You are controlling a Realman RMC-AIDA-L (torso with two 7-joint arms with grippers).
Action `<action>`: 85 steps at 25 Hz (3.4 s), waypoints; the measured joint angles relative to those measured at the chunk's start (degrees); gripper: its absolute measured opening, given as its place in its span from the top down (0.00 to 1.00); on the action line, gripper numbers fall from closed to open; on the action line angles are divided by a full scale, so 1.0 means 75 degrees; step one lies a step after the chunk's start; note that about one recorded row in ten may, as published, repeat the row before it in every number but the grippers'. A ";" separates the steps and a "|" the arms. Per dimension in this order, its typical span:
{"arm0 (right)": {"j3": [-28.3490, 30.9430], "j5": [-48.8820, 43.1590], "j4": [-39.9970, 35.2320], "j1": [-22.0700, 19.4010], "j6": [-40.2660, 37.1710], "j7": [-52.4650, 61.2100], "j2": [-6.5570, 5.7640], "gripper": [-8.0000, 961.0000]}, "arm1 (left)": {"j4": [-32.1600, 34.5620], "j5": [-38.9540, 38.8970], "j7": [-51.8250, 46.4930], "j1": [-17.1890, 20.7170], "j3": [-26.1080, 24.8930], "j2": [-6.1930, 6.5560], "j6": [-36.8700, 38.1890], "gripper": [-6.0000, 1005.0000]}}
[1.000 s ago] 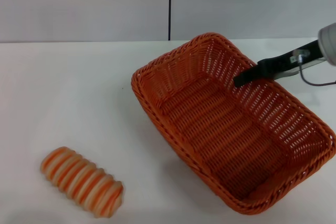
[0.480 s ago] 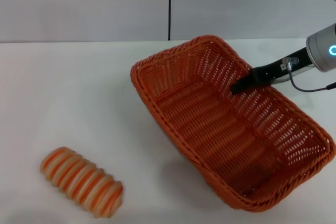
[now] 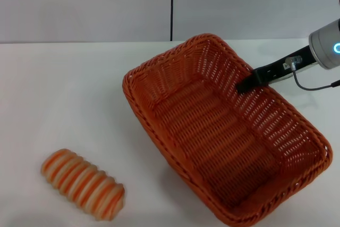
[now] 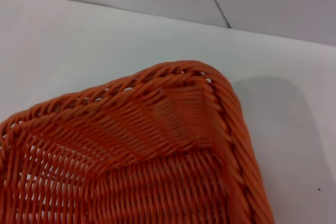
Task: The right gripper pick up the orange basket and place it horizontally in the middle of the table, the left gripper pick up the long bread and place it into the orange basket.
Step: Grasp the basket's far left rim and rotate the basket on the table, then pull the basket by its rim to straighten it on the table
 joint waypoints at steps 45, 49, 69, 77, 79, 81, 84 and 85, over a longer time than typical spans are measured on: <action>-0.3165 0.0160 -0.1346 0.1045 -0.0928 -0.4710 0.0396 0.87 | -0.0153 -0.0005 0.0094 0.1165 -0.0143 -0.0031 0.1076 0.29; -0.3194 0.0472 -0.1179 0.0996 -0.1041 -0.4743 0.0399 0.86 | -0.0133 -0.0005 0.0094 0.1111 -0.0143 -0.0028 0.1028 0.29; -0.4507 0.0725 -0.1958 0.0328 -0.1785 -0.4149 0.0450 0.51 | -0.0044 0.0053 0.0092 0.1008 -0.0088 0.0001 0.0805 0.29; -0.4899 0.0670 -0.4218 -0.0716 -0.1443 -0.3304 0.0403 0.42 | 0.0449 0.0060 -0.0260 0.1008 0.0155 0.0019 0.0879 0.29; -0.4919 0.0760 -0.5186 -0.1236 -0.1363 -0.3105 0.0397 0.42 | 0.0867 0.0060 -0.0688 0.0989 0.0510 0.0024 0.0894 0.29; -0.4933 0.1246 -0.6735 -0.2425 -0.1575 -0.2994 0.0404 0.42 | 0.1971 0.0062 -0.1756 0.0959 0.1625 0.0028 0.0946 0.29; -0.4929 0.1896 -0.7635 -0.3352 -0.1949 -0.3018 0.0405 0.42 | 0.2803 0.0063 -0.2635 0.0957 0.2403 0.0032 0.0964 0.28; -0.4919 0.2308 -0.8025 -0.3873 -0.2171 -0.3095 0.0398 0.42 | 0.3202 0.0065 -0.3062 0.0959 0.2732 0.0034 0.0960 0.28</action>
